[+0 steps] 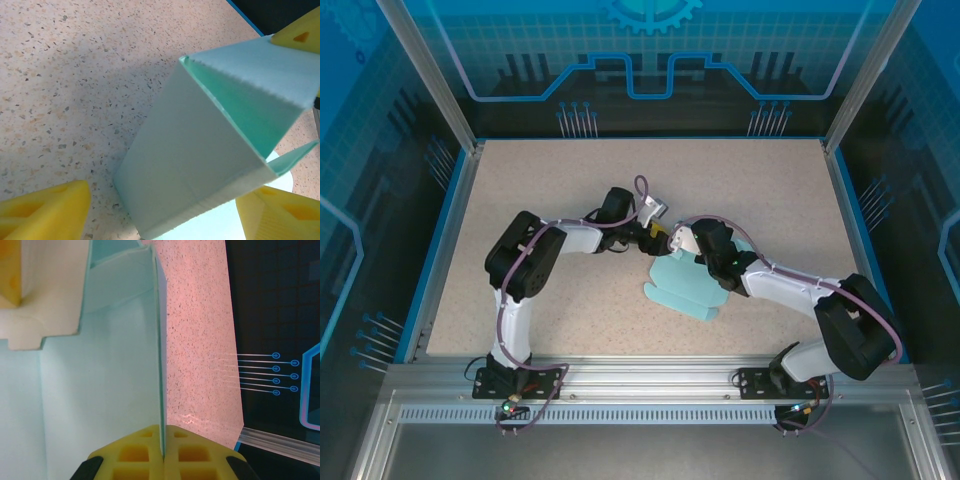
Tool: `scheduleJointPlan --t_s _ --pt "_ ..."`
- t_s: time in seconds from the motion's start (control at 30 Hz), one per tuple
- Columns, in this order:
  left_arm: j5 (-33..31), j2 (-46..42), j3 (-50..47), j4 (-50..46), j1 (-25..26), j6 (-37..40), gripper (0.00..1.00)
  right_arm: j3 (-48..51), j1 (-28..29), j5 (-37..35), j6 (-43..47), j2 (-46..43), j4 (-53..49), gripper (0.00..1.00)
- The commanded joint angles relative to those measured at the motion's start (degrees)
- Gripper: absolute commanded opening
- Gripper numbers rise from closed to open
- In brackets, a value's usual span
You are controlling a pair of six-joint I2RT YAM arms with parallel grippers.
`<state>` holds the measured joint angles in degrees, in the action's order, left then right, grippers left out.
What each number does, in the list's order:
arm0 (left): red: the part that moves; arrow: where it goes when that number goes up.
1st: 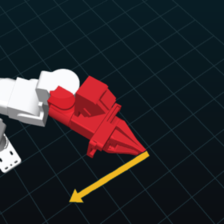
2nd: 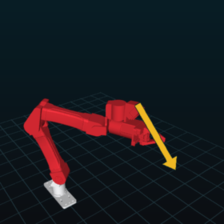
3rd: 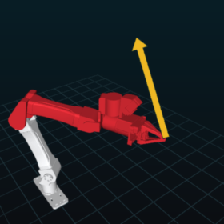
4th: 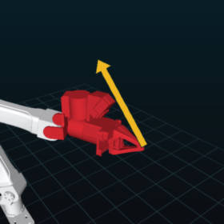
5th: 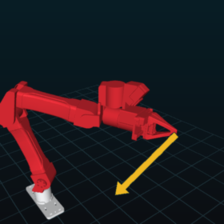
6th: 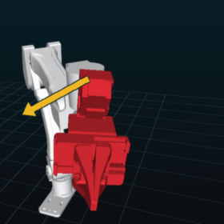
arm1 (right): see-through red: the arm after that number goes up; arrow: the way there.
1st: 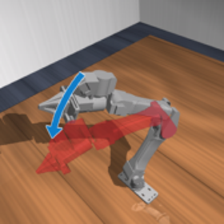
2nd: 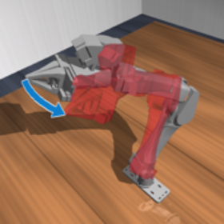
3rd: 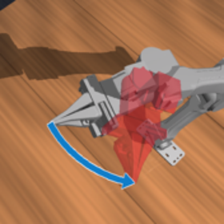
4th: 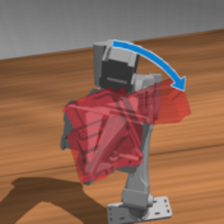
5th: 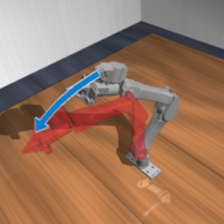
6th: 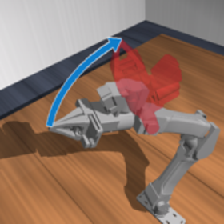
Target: Fold the paper box
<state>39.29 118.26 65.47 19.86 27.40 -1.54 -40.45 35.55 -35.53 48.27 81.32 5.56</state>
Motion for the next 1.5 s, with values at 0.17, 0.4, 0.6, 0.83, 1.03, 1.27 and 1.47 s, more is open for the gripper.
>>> scheduleJointPlan --t_s 0.17,0.4,0.6,0.83,1.03,1.27,1.47 --pt "-2.74 1.38 0.81 3.74 1.73 -0.30 0.74 -0.15 0.19 5.91 -1.47 -0.46 -4.06 0.00" --pt "-7.22 -1.34 -2.89 9.10 1.98 -2.99 0.69 -0.47 0.13 5.31 -1.71 0.08 -4.68 0.00" --pt "-5.15 -2.06 -3.85 9.94 1.19 -3.87 0.67 -0.32 0.09 3.49 -0.50 0.91 -3.67 0.00" --pt "-1.27 -1.85 -3.79 8.18 -0.26 -2.37 0.57 0.49 0.23 -1.05 2.37 3.70 1.06 0.00" --pt "1.35 -1.19 -2.66 6.25 -1.93 -2.04 0.55 1.11 0.48 -1.50 3.67 3.98 3.31 0.00" --pt "2.62 0.04 -0.33 4.48 -1.75 -1.98 0.56 0.37 0.84 -1.47 3.35 5.48 2.82 0.00" --pt "2.50 0.04 -0.30 4.66 -1.14 -1.58 0.64 -1.05 0.84 -0.82 2.26 6.22 1.30 0.00"
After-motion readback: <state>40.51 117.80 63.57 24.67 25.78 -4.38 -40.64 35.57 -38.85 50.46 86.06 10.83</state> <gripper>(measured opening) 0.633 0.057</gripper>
